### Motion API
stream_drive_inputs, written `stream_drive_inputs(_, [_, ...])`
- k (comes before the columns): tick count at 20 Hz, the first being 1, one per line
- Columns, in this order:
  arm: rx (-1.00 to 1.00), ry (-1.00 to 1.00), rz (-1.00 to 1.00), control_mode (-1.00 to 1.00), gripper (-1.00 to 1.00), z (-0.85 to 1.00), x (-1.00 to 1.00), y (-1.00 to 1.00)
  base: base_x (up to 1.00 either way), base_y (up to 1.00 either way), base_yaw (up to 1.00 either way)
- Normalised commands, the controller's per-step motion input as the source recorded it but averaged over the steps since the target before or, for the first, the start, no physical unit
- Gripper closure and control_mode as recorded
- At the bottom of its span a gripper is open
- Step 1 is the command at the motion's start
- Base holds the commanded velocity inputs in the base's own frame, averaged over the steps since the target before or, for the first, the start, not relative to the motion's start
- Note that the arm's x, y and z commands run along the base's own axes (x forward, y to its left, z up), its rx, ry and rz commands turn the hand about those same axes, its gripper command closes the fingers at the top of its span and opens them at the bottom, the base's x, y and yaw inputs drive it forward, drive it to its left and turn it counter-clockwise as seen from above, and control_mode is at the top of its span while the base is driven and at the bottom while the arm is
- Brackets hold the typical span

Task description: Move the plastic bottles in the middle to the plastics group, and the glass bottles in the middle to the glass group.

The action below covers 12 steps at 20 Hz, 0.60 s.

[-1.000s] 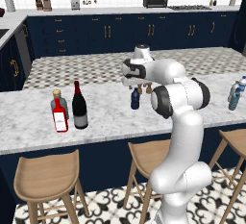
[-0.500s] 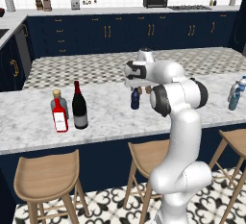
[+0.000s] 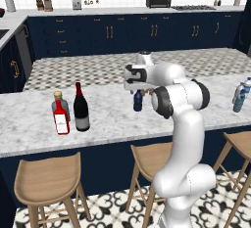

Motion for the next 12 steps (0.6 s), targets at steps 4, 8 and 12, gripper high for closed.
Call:
stream_drive_inputs(4, [0.0, 0.0, 0.0, -1.0, -1.0, -0.25, 0.25, 0.0, 0.0, 0.0, 0.0])
stream_drive_inputs(8, [0.0, 0.0, 0.0, -1.0, -1.0, -0.11, 0.07, 0.0, 0.0, 0.0, 0.0])
stream_drive_inputs(12, [0.0, 0.0, 0.0, -1.0, -1.0, -0.1, 0.09, 0.0, 0.0, 0.0, 0.0])
